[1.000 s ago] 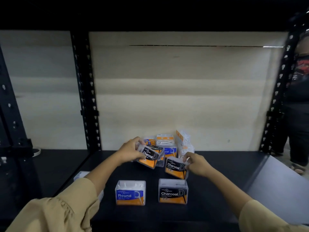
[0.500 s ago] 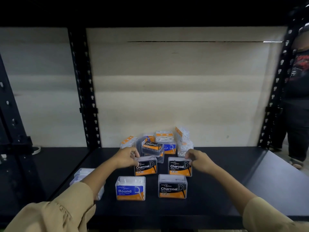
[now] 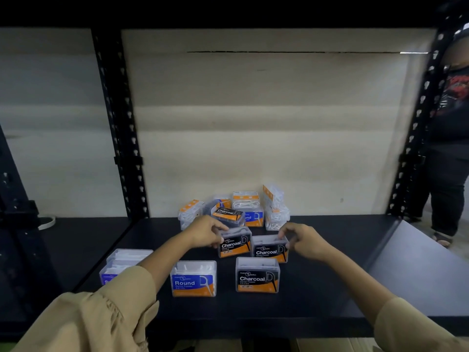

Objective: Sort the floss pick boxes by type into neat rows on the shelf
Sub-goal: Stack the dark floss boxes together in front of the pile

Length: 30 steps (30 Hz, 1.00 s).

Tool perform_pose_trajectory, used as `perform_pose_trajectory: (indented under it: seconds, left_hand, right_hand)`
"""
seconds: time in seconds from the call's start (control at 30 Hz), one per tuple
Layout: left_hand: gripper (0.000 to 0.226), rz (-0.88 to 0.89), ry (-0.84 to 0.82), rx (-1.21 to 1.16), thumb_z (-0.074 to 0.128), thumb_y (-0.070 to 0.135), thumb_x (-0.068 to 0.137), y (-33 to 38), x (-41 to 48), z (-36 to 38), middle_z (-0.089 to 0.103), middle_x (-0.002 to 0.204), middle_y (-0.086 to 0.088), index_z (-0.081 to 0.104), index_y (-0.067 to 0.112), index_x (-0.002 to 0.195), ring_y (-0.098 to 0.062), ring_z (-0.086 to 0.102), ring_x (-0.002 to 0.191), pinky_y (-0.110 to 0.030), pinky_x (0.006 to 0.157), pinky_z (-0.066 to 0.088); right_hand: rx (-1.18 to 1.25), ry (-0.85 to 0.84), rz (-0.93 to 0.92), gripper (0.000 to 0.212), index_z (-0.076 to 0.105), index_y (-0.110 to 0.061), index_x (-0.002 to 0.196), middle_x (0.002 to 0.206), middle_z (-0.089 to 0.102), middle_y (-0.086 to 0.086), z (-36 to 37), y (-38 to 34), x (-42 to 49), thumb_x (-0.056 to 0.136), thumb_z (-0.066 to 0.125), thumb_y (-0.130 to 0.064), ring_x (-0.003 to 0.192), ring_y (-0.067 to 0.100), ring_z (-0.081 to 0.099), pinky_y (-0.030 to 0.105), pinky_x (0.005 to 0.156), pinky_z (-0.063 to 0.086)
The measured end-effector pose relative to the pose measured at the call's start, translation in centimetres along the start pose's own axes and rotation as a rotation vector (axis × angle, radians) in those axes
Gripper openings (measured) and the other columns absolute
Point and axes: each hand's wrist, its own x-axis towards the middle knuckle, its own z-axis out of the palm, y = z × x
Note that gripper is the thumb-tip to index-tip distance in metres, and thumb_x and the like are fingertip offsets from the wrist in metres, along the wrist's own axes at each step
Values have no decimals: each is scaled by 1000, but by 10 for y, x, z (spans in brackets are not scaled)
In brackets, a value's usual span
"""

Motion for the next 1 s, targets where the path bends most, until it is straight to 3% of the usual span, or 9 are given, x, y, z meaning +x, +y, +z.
perform_pose_trajectory:
  seconds: [0.1, 0.2, 0.27, 0.4, 0.53, 0.63, 0.77, 0.87, 1.0]
  left_hand:
    - [41, 24, -21, 22, 60, 2, 87, 10, 7, 8, 64, 73, 5, 59, 13, 127, -3, 60, 64, -15, 64, 50]
    - [42, 57, -21, 63, 60, 1, 88, 19, 12, 13, 69, 91, -4, 60, 14, 127, -1, 59, 65, -9, 62, 47]
    - [42, 80, -29, 85, 59, 1, 88, 27, 13, 15, 70, 106, -8, 59, 14, 128, -4, 62, 73, -5, 58, 45]
    - [44, 94, -84, 90, 58, 0, 88, 37, 17, 20, 65, 124, -11, 58, 16, 129, -21, 65, 105, -19, 81, 49]
    - [46, 113, -137, 105, 55, -3, 88, 39, 21, 18, 58, 134, -8, 57, 16, 130, -19, 59, 110, -26, 89, 48]
    - [39, 156, -135, 171, 50, 11, 96, 40, 21, 20, 49, 143, -4, 52, 14, 134, -19, 44, 133, -30, 110, 34]
    - [52, 218, -163, 195, 53, 32, 95, 45, 17, 29, 39, 150, -3, 40, 18, 143, -18, 36, 138, -34, 115, 29]
    - [67, 224, -240, 228, 62, 37, 88, 48, 21, 33, 34, 153, 1, 33, 22, 146, -17, 33, 140, -38, 116, 29]
    - [72, 182, -301, 245, 69, 29, 83, 52, 27, 32, 32, 154, 3, 33, 25, 146, -17, 32, 141, -36, 116, 29]
  right_hand:
    - [10, -11, 11, 37, 54, -26, 78, 94, 63, -4, 3, 1, -1, 82, 50, 10, 74, 4, 63, 13, 62, 45]
    - [19, -13, 7, 36, 55, -28, 78, 81, 61, -11, 6, 1, -1, 83, 52, 8, 74, 5, 64, 16, 66, 45]
    - [33, -22, -8, 35, 56, -28, 79, 87, 64, -7, 7, 0, -1, 83, 54, 7, 76, 4, 64, 14, 67, 46]
    - [66, -41, -36, 30, 63, -25, 89, 108, 66, 3, 8, -1, -3, 85, 55, 4, 90, 9, 64, 21, 79, 51]
    - [131, -84, -36, 26, 67, -23, 91, 102, 61, -8, 6, -6, -6, 88, 54, 0, 86, 14, 61, 26, 75, 56]
    - [40, -28, -82, 21, 67, -24, 105, 100, 51, -9, 9, -9, -9, 90, 59, -14, 97, 15, 57, 32, 93, 52]
    - [-8, 136, -222, 36, 60, -26, 116, 107, 45, -9, 25, -19, -32, 82, 66, -40, 94, -1, 48, 18, 86, 43]
    - [-73, 100, -280, 52, 56, -30, 118, 109, 45, -17, 43, -23, -54, 73, 70, -50, 101, -2, 47, 22, 88, 44]
    - [-180, 153, -277, 46, 53, -29, 121, 119, 46, -14, 56, -18, -60, 79, 69, -36, 111, 4, 43, 22, 91, 44]
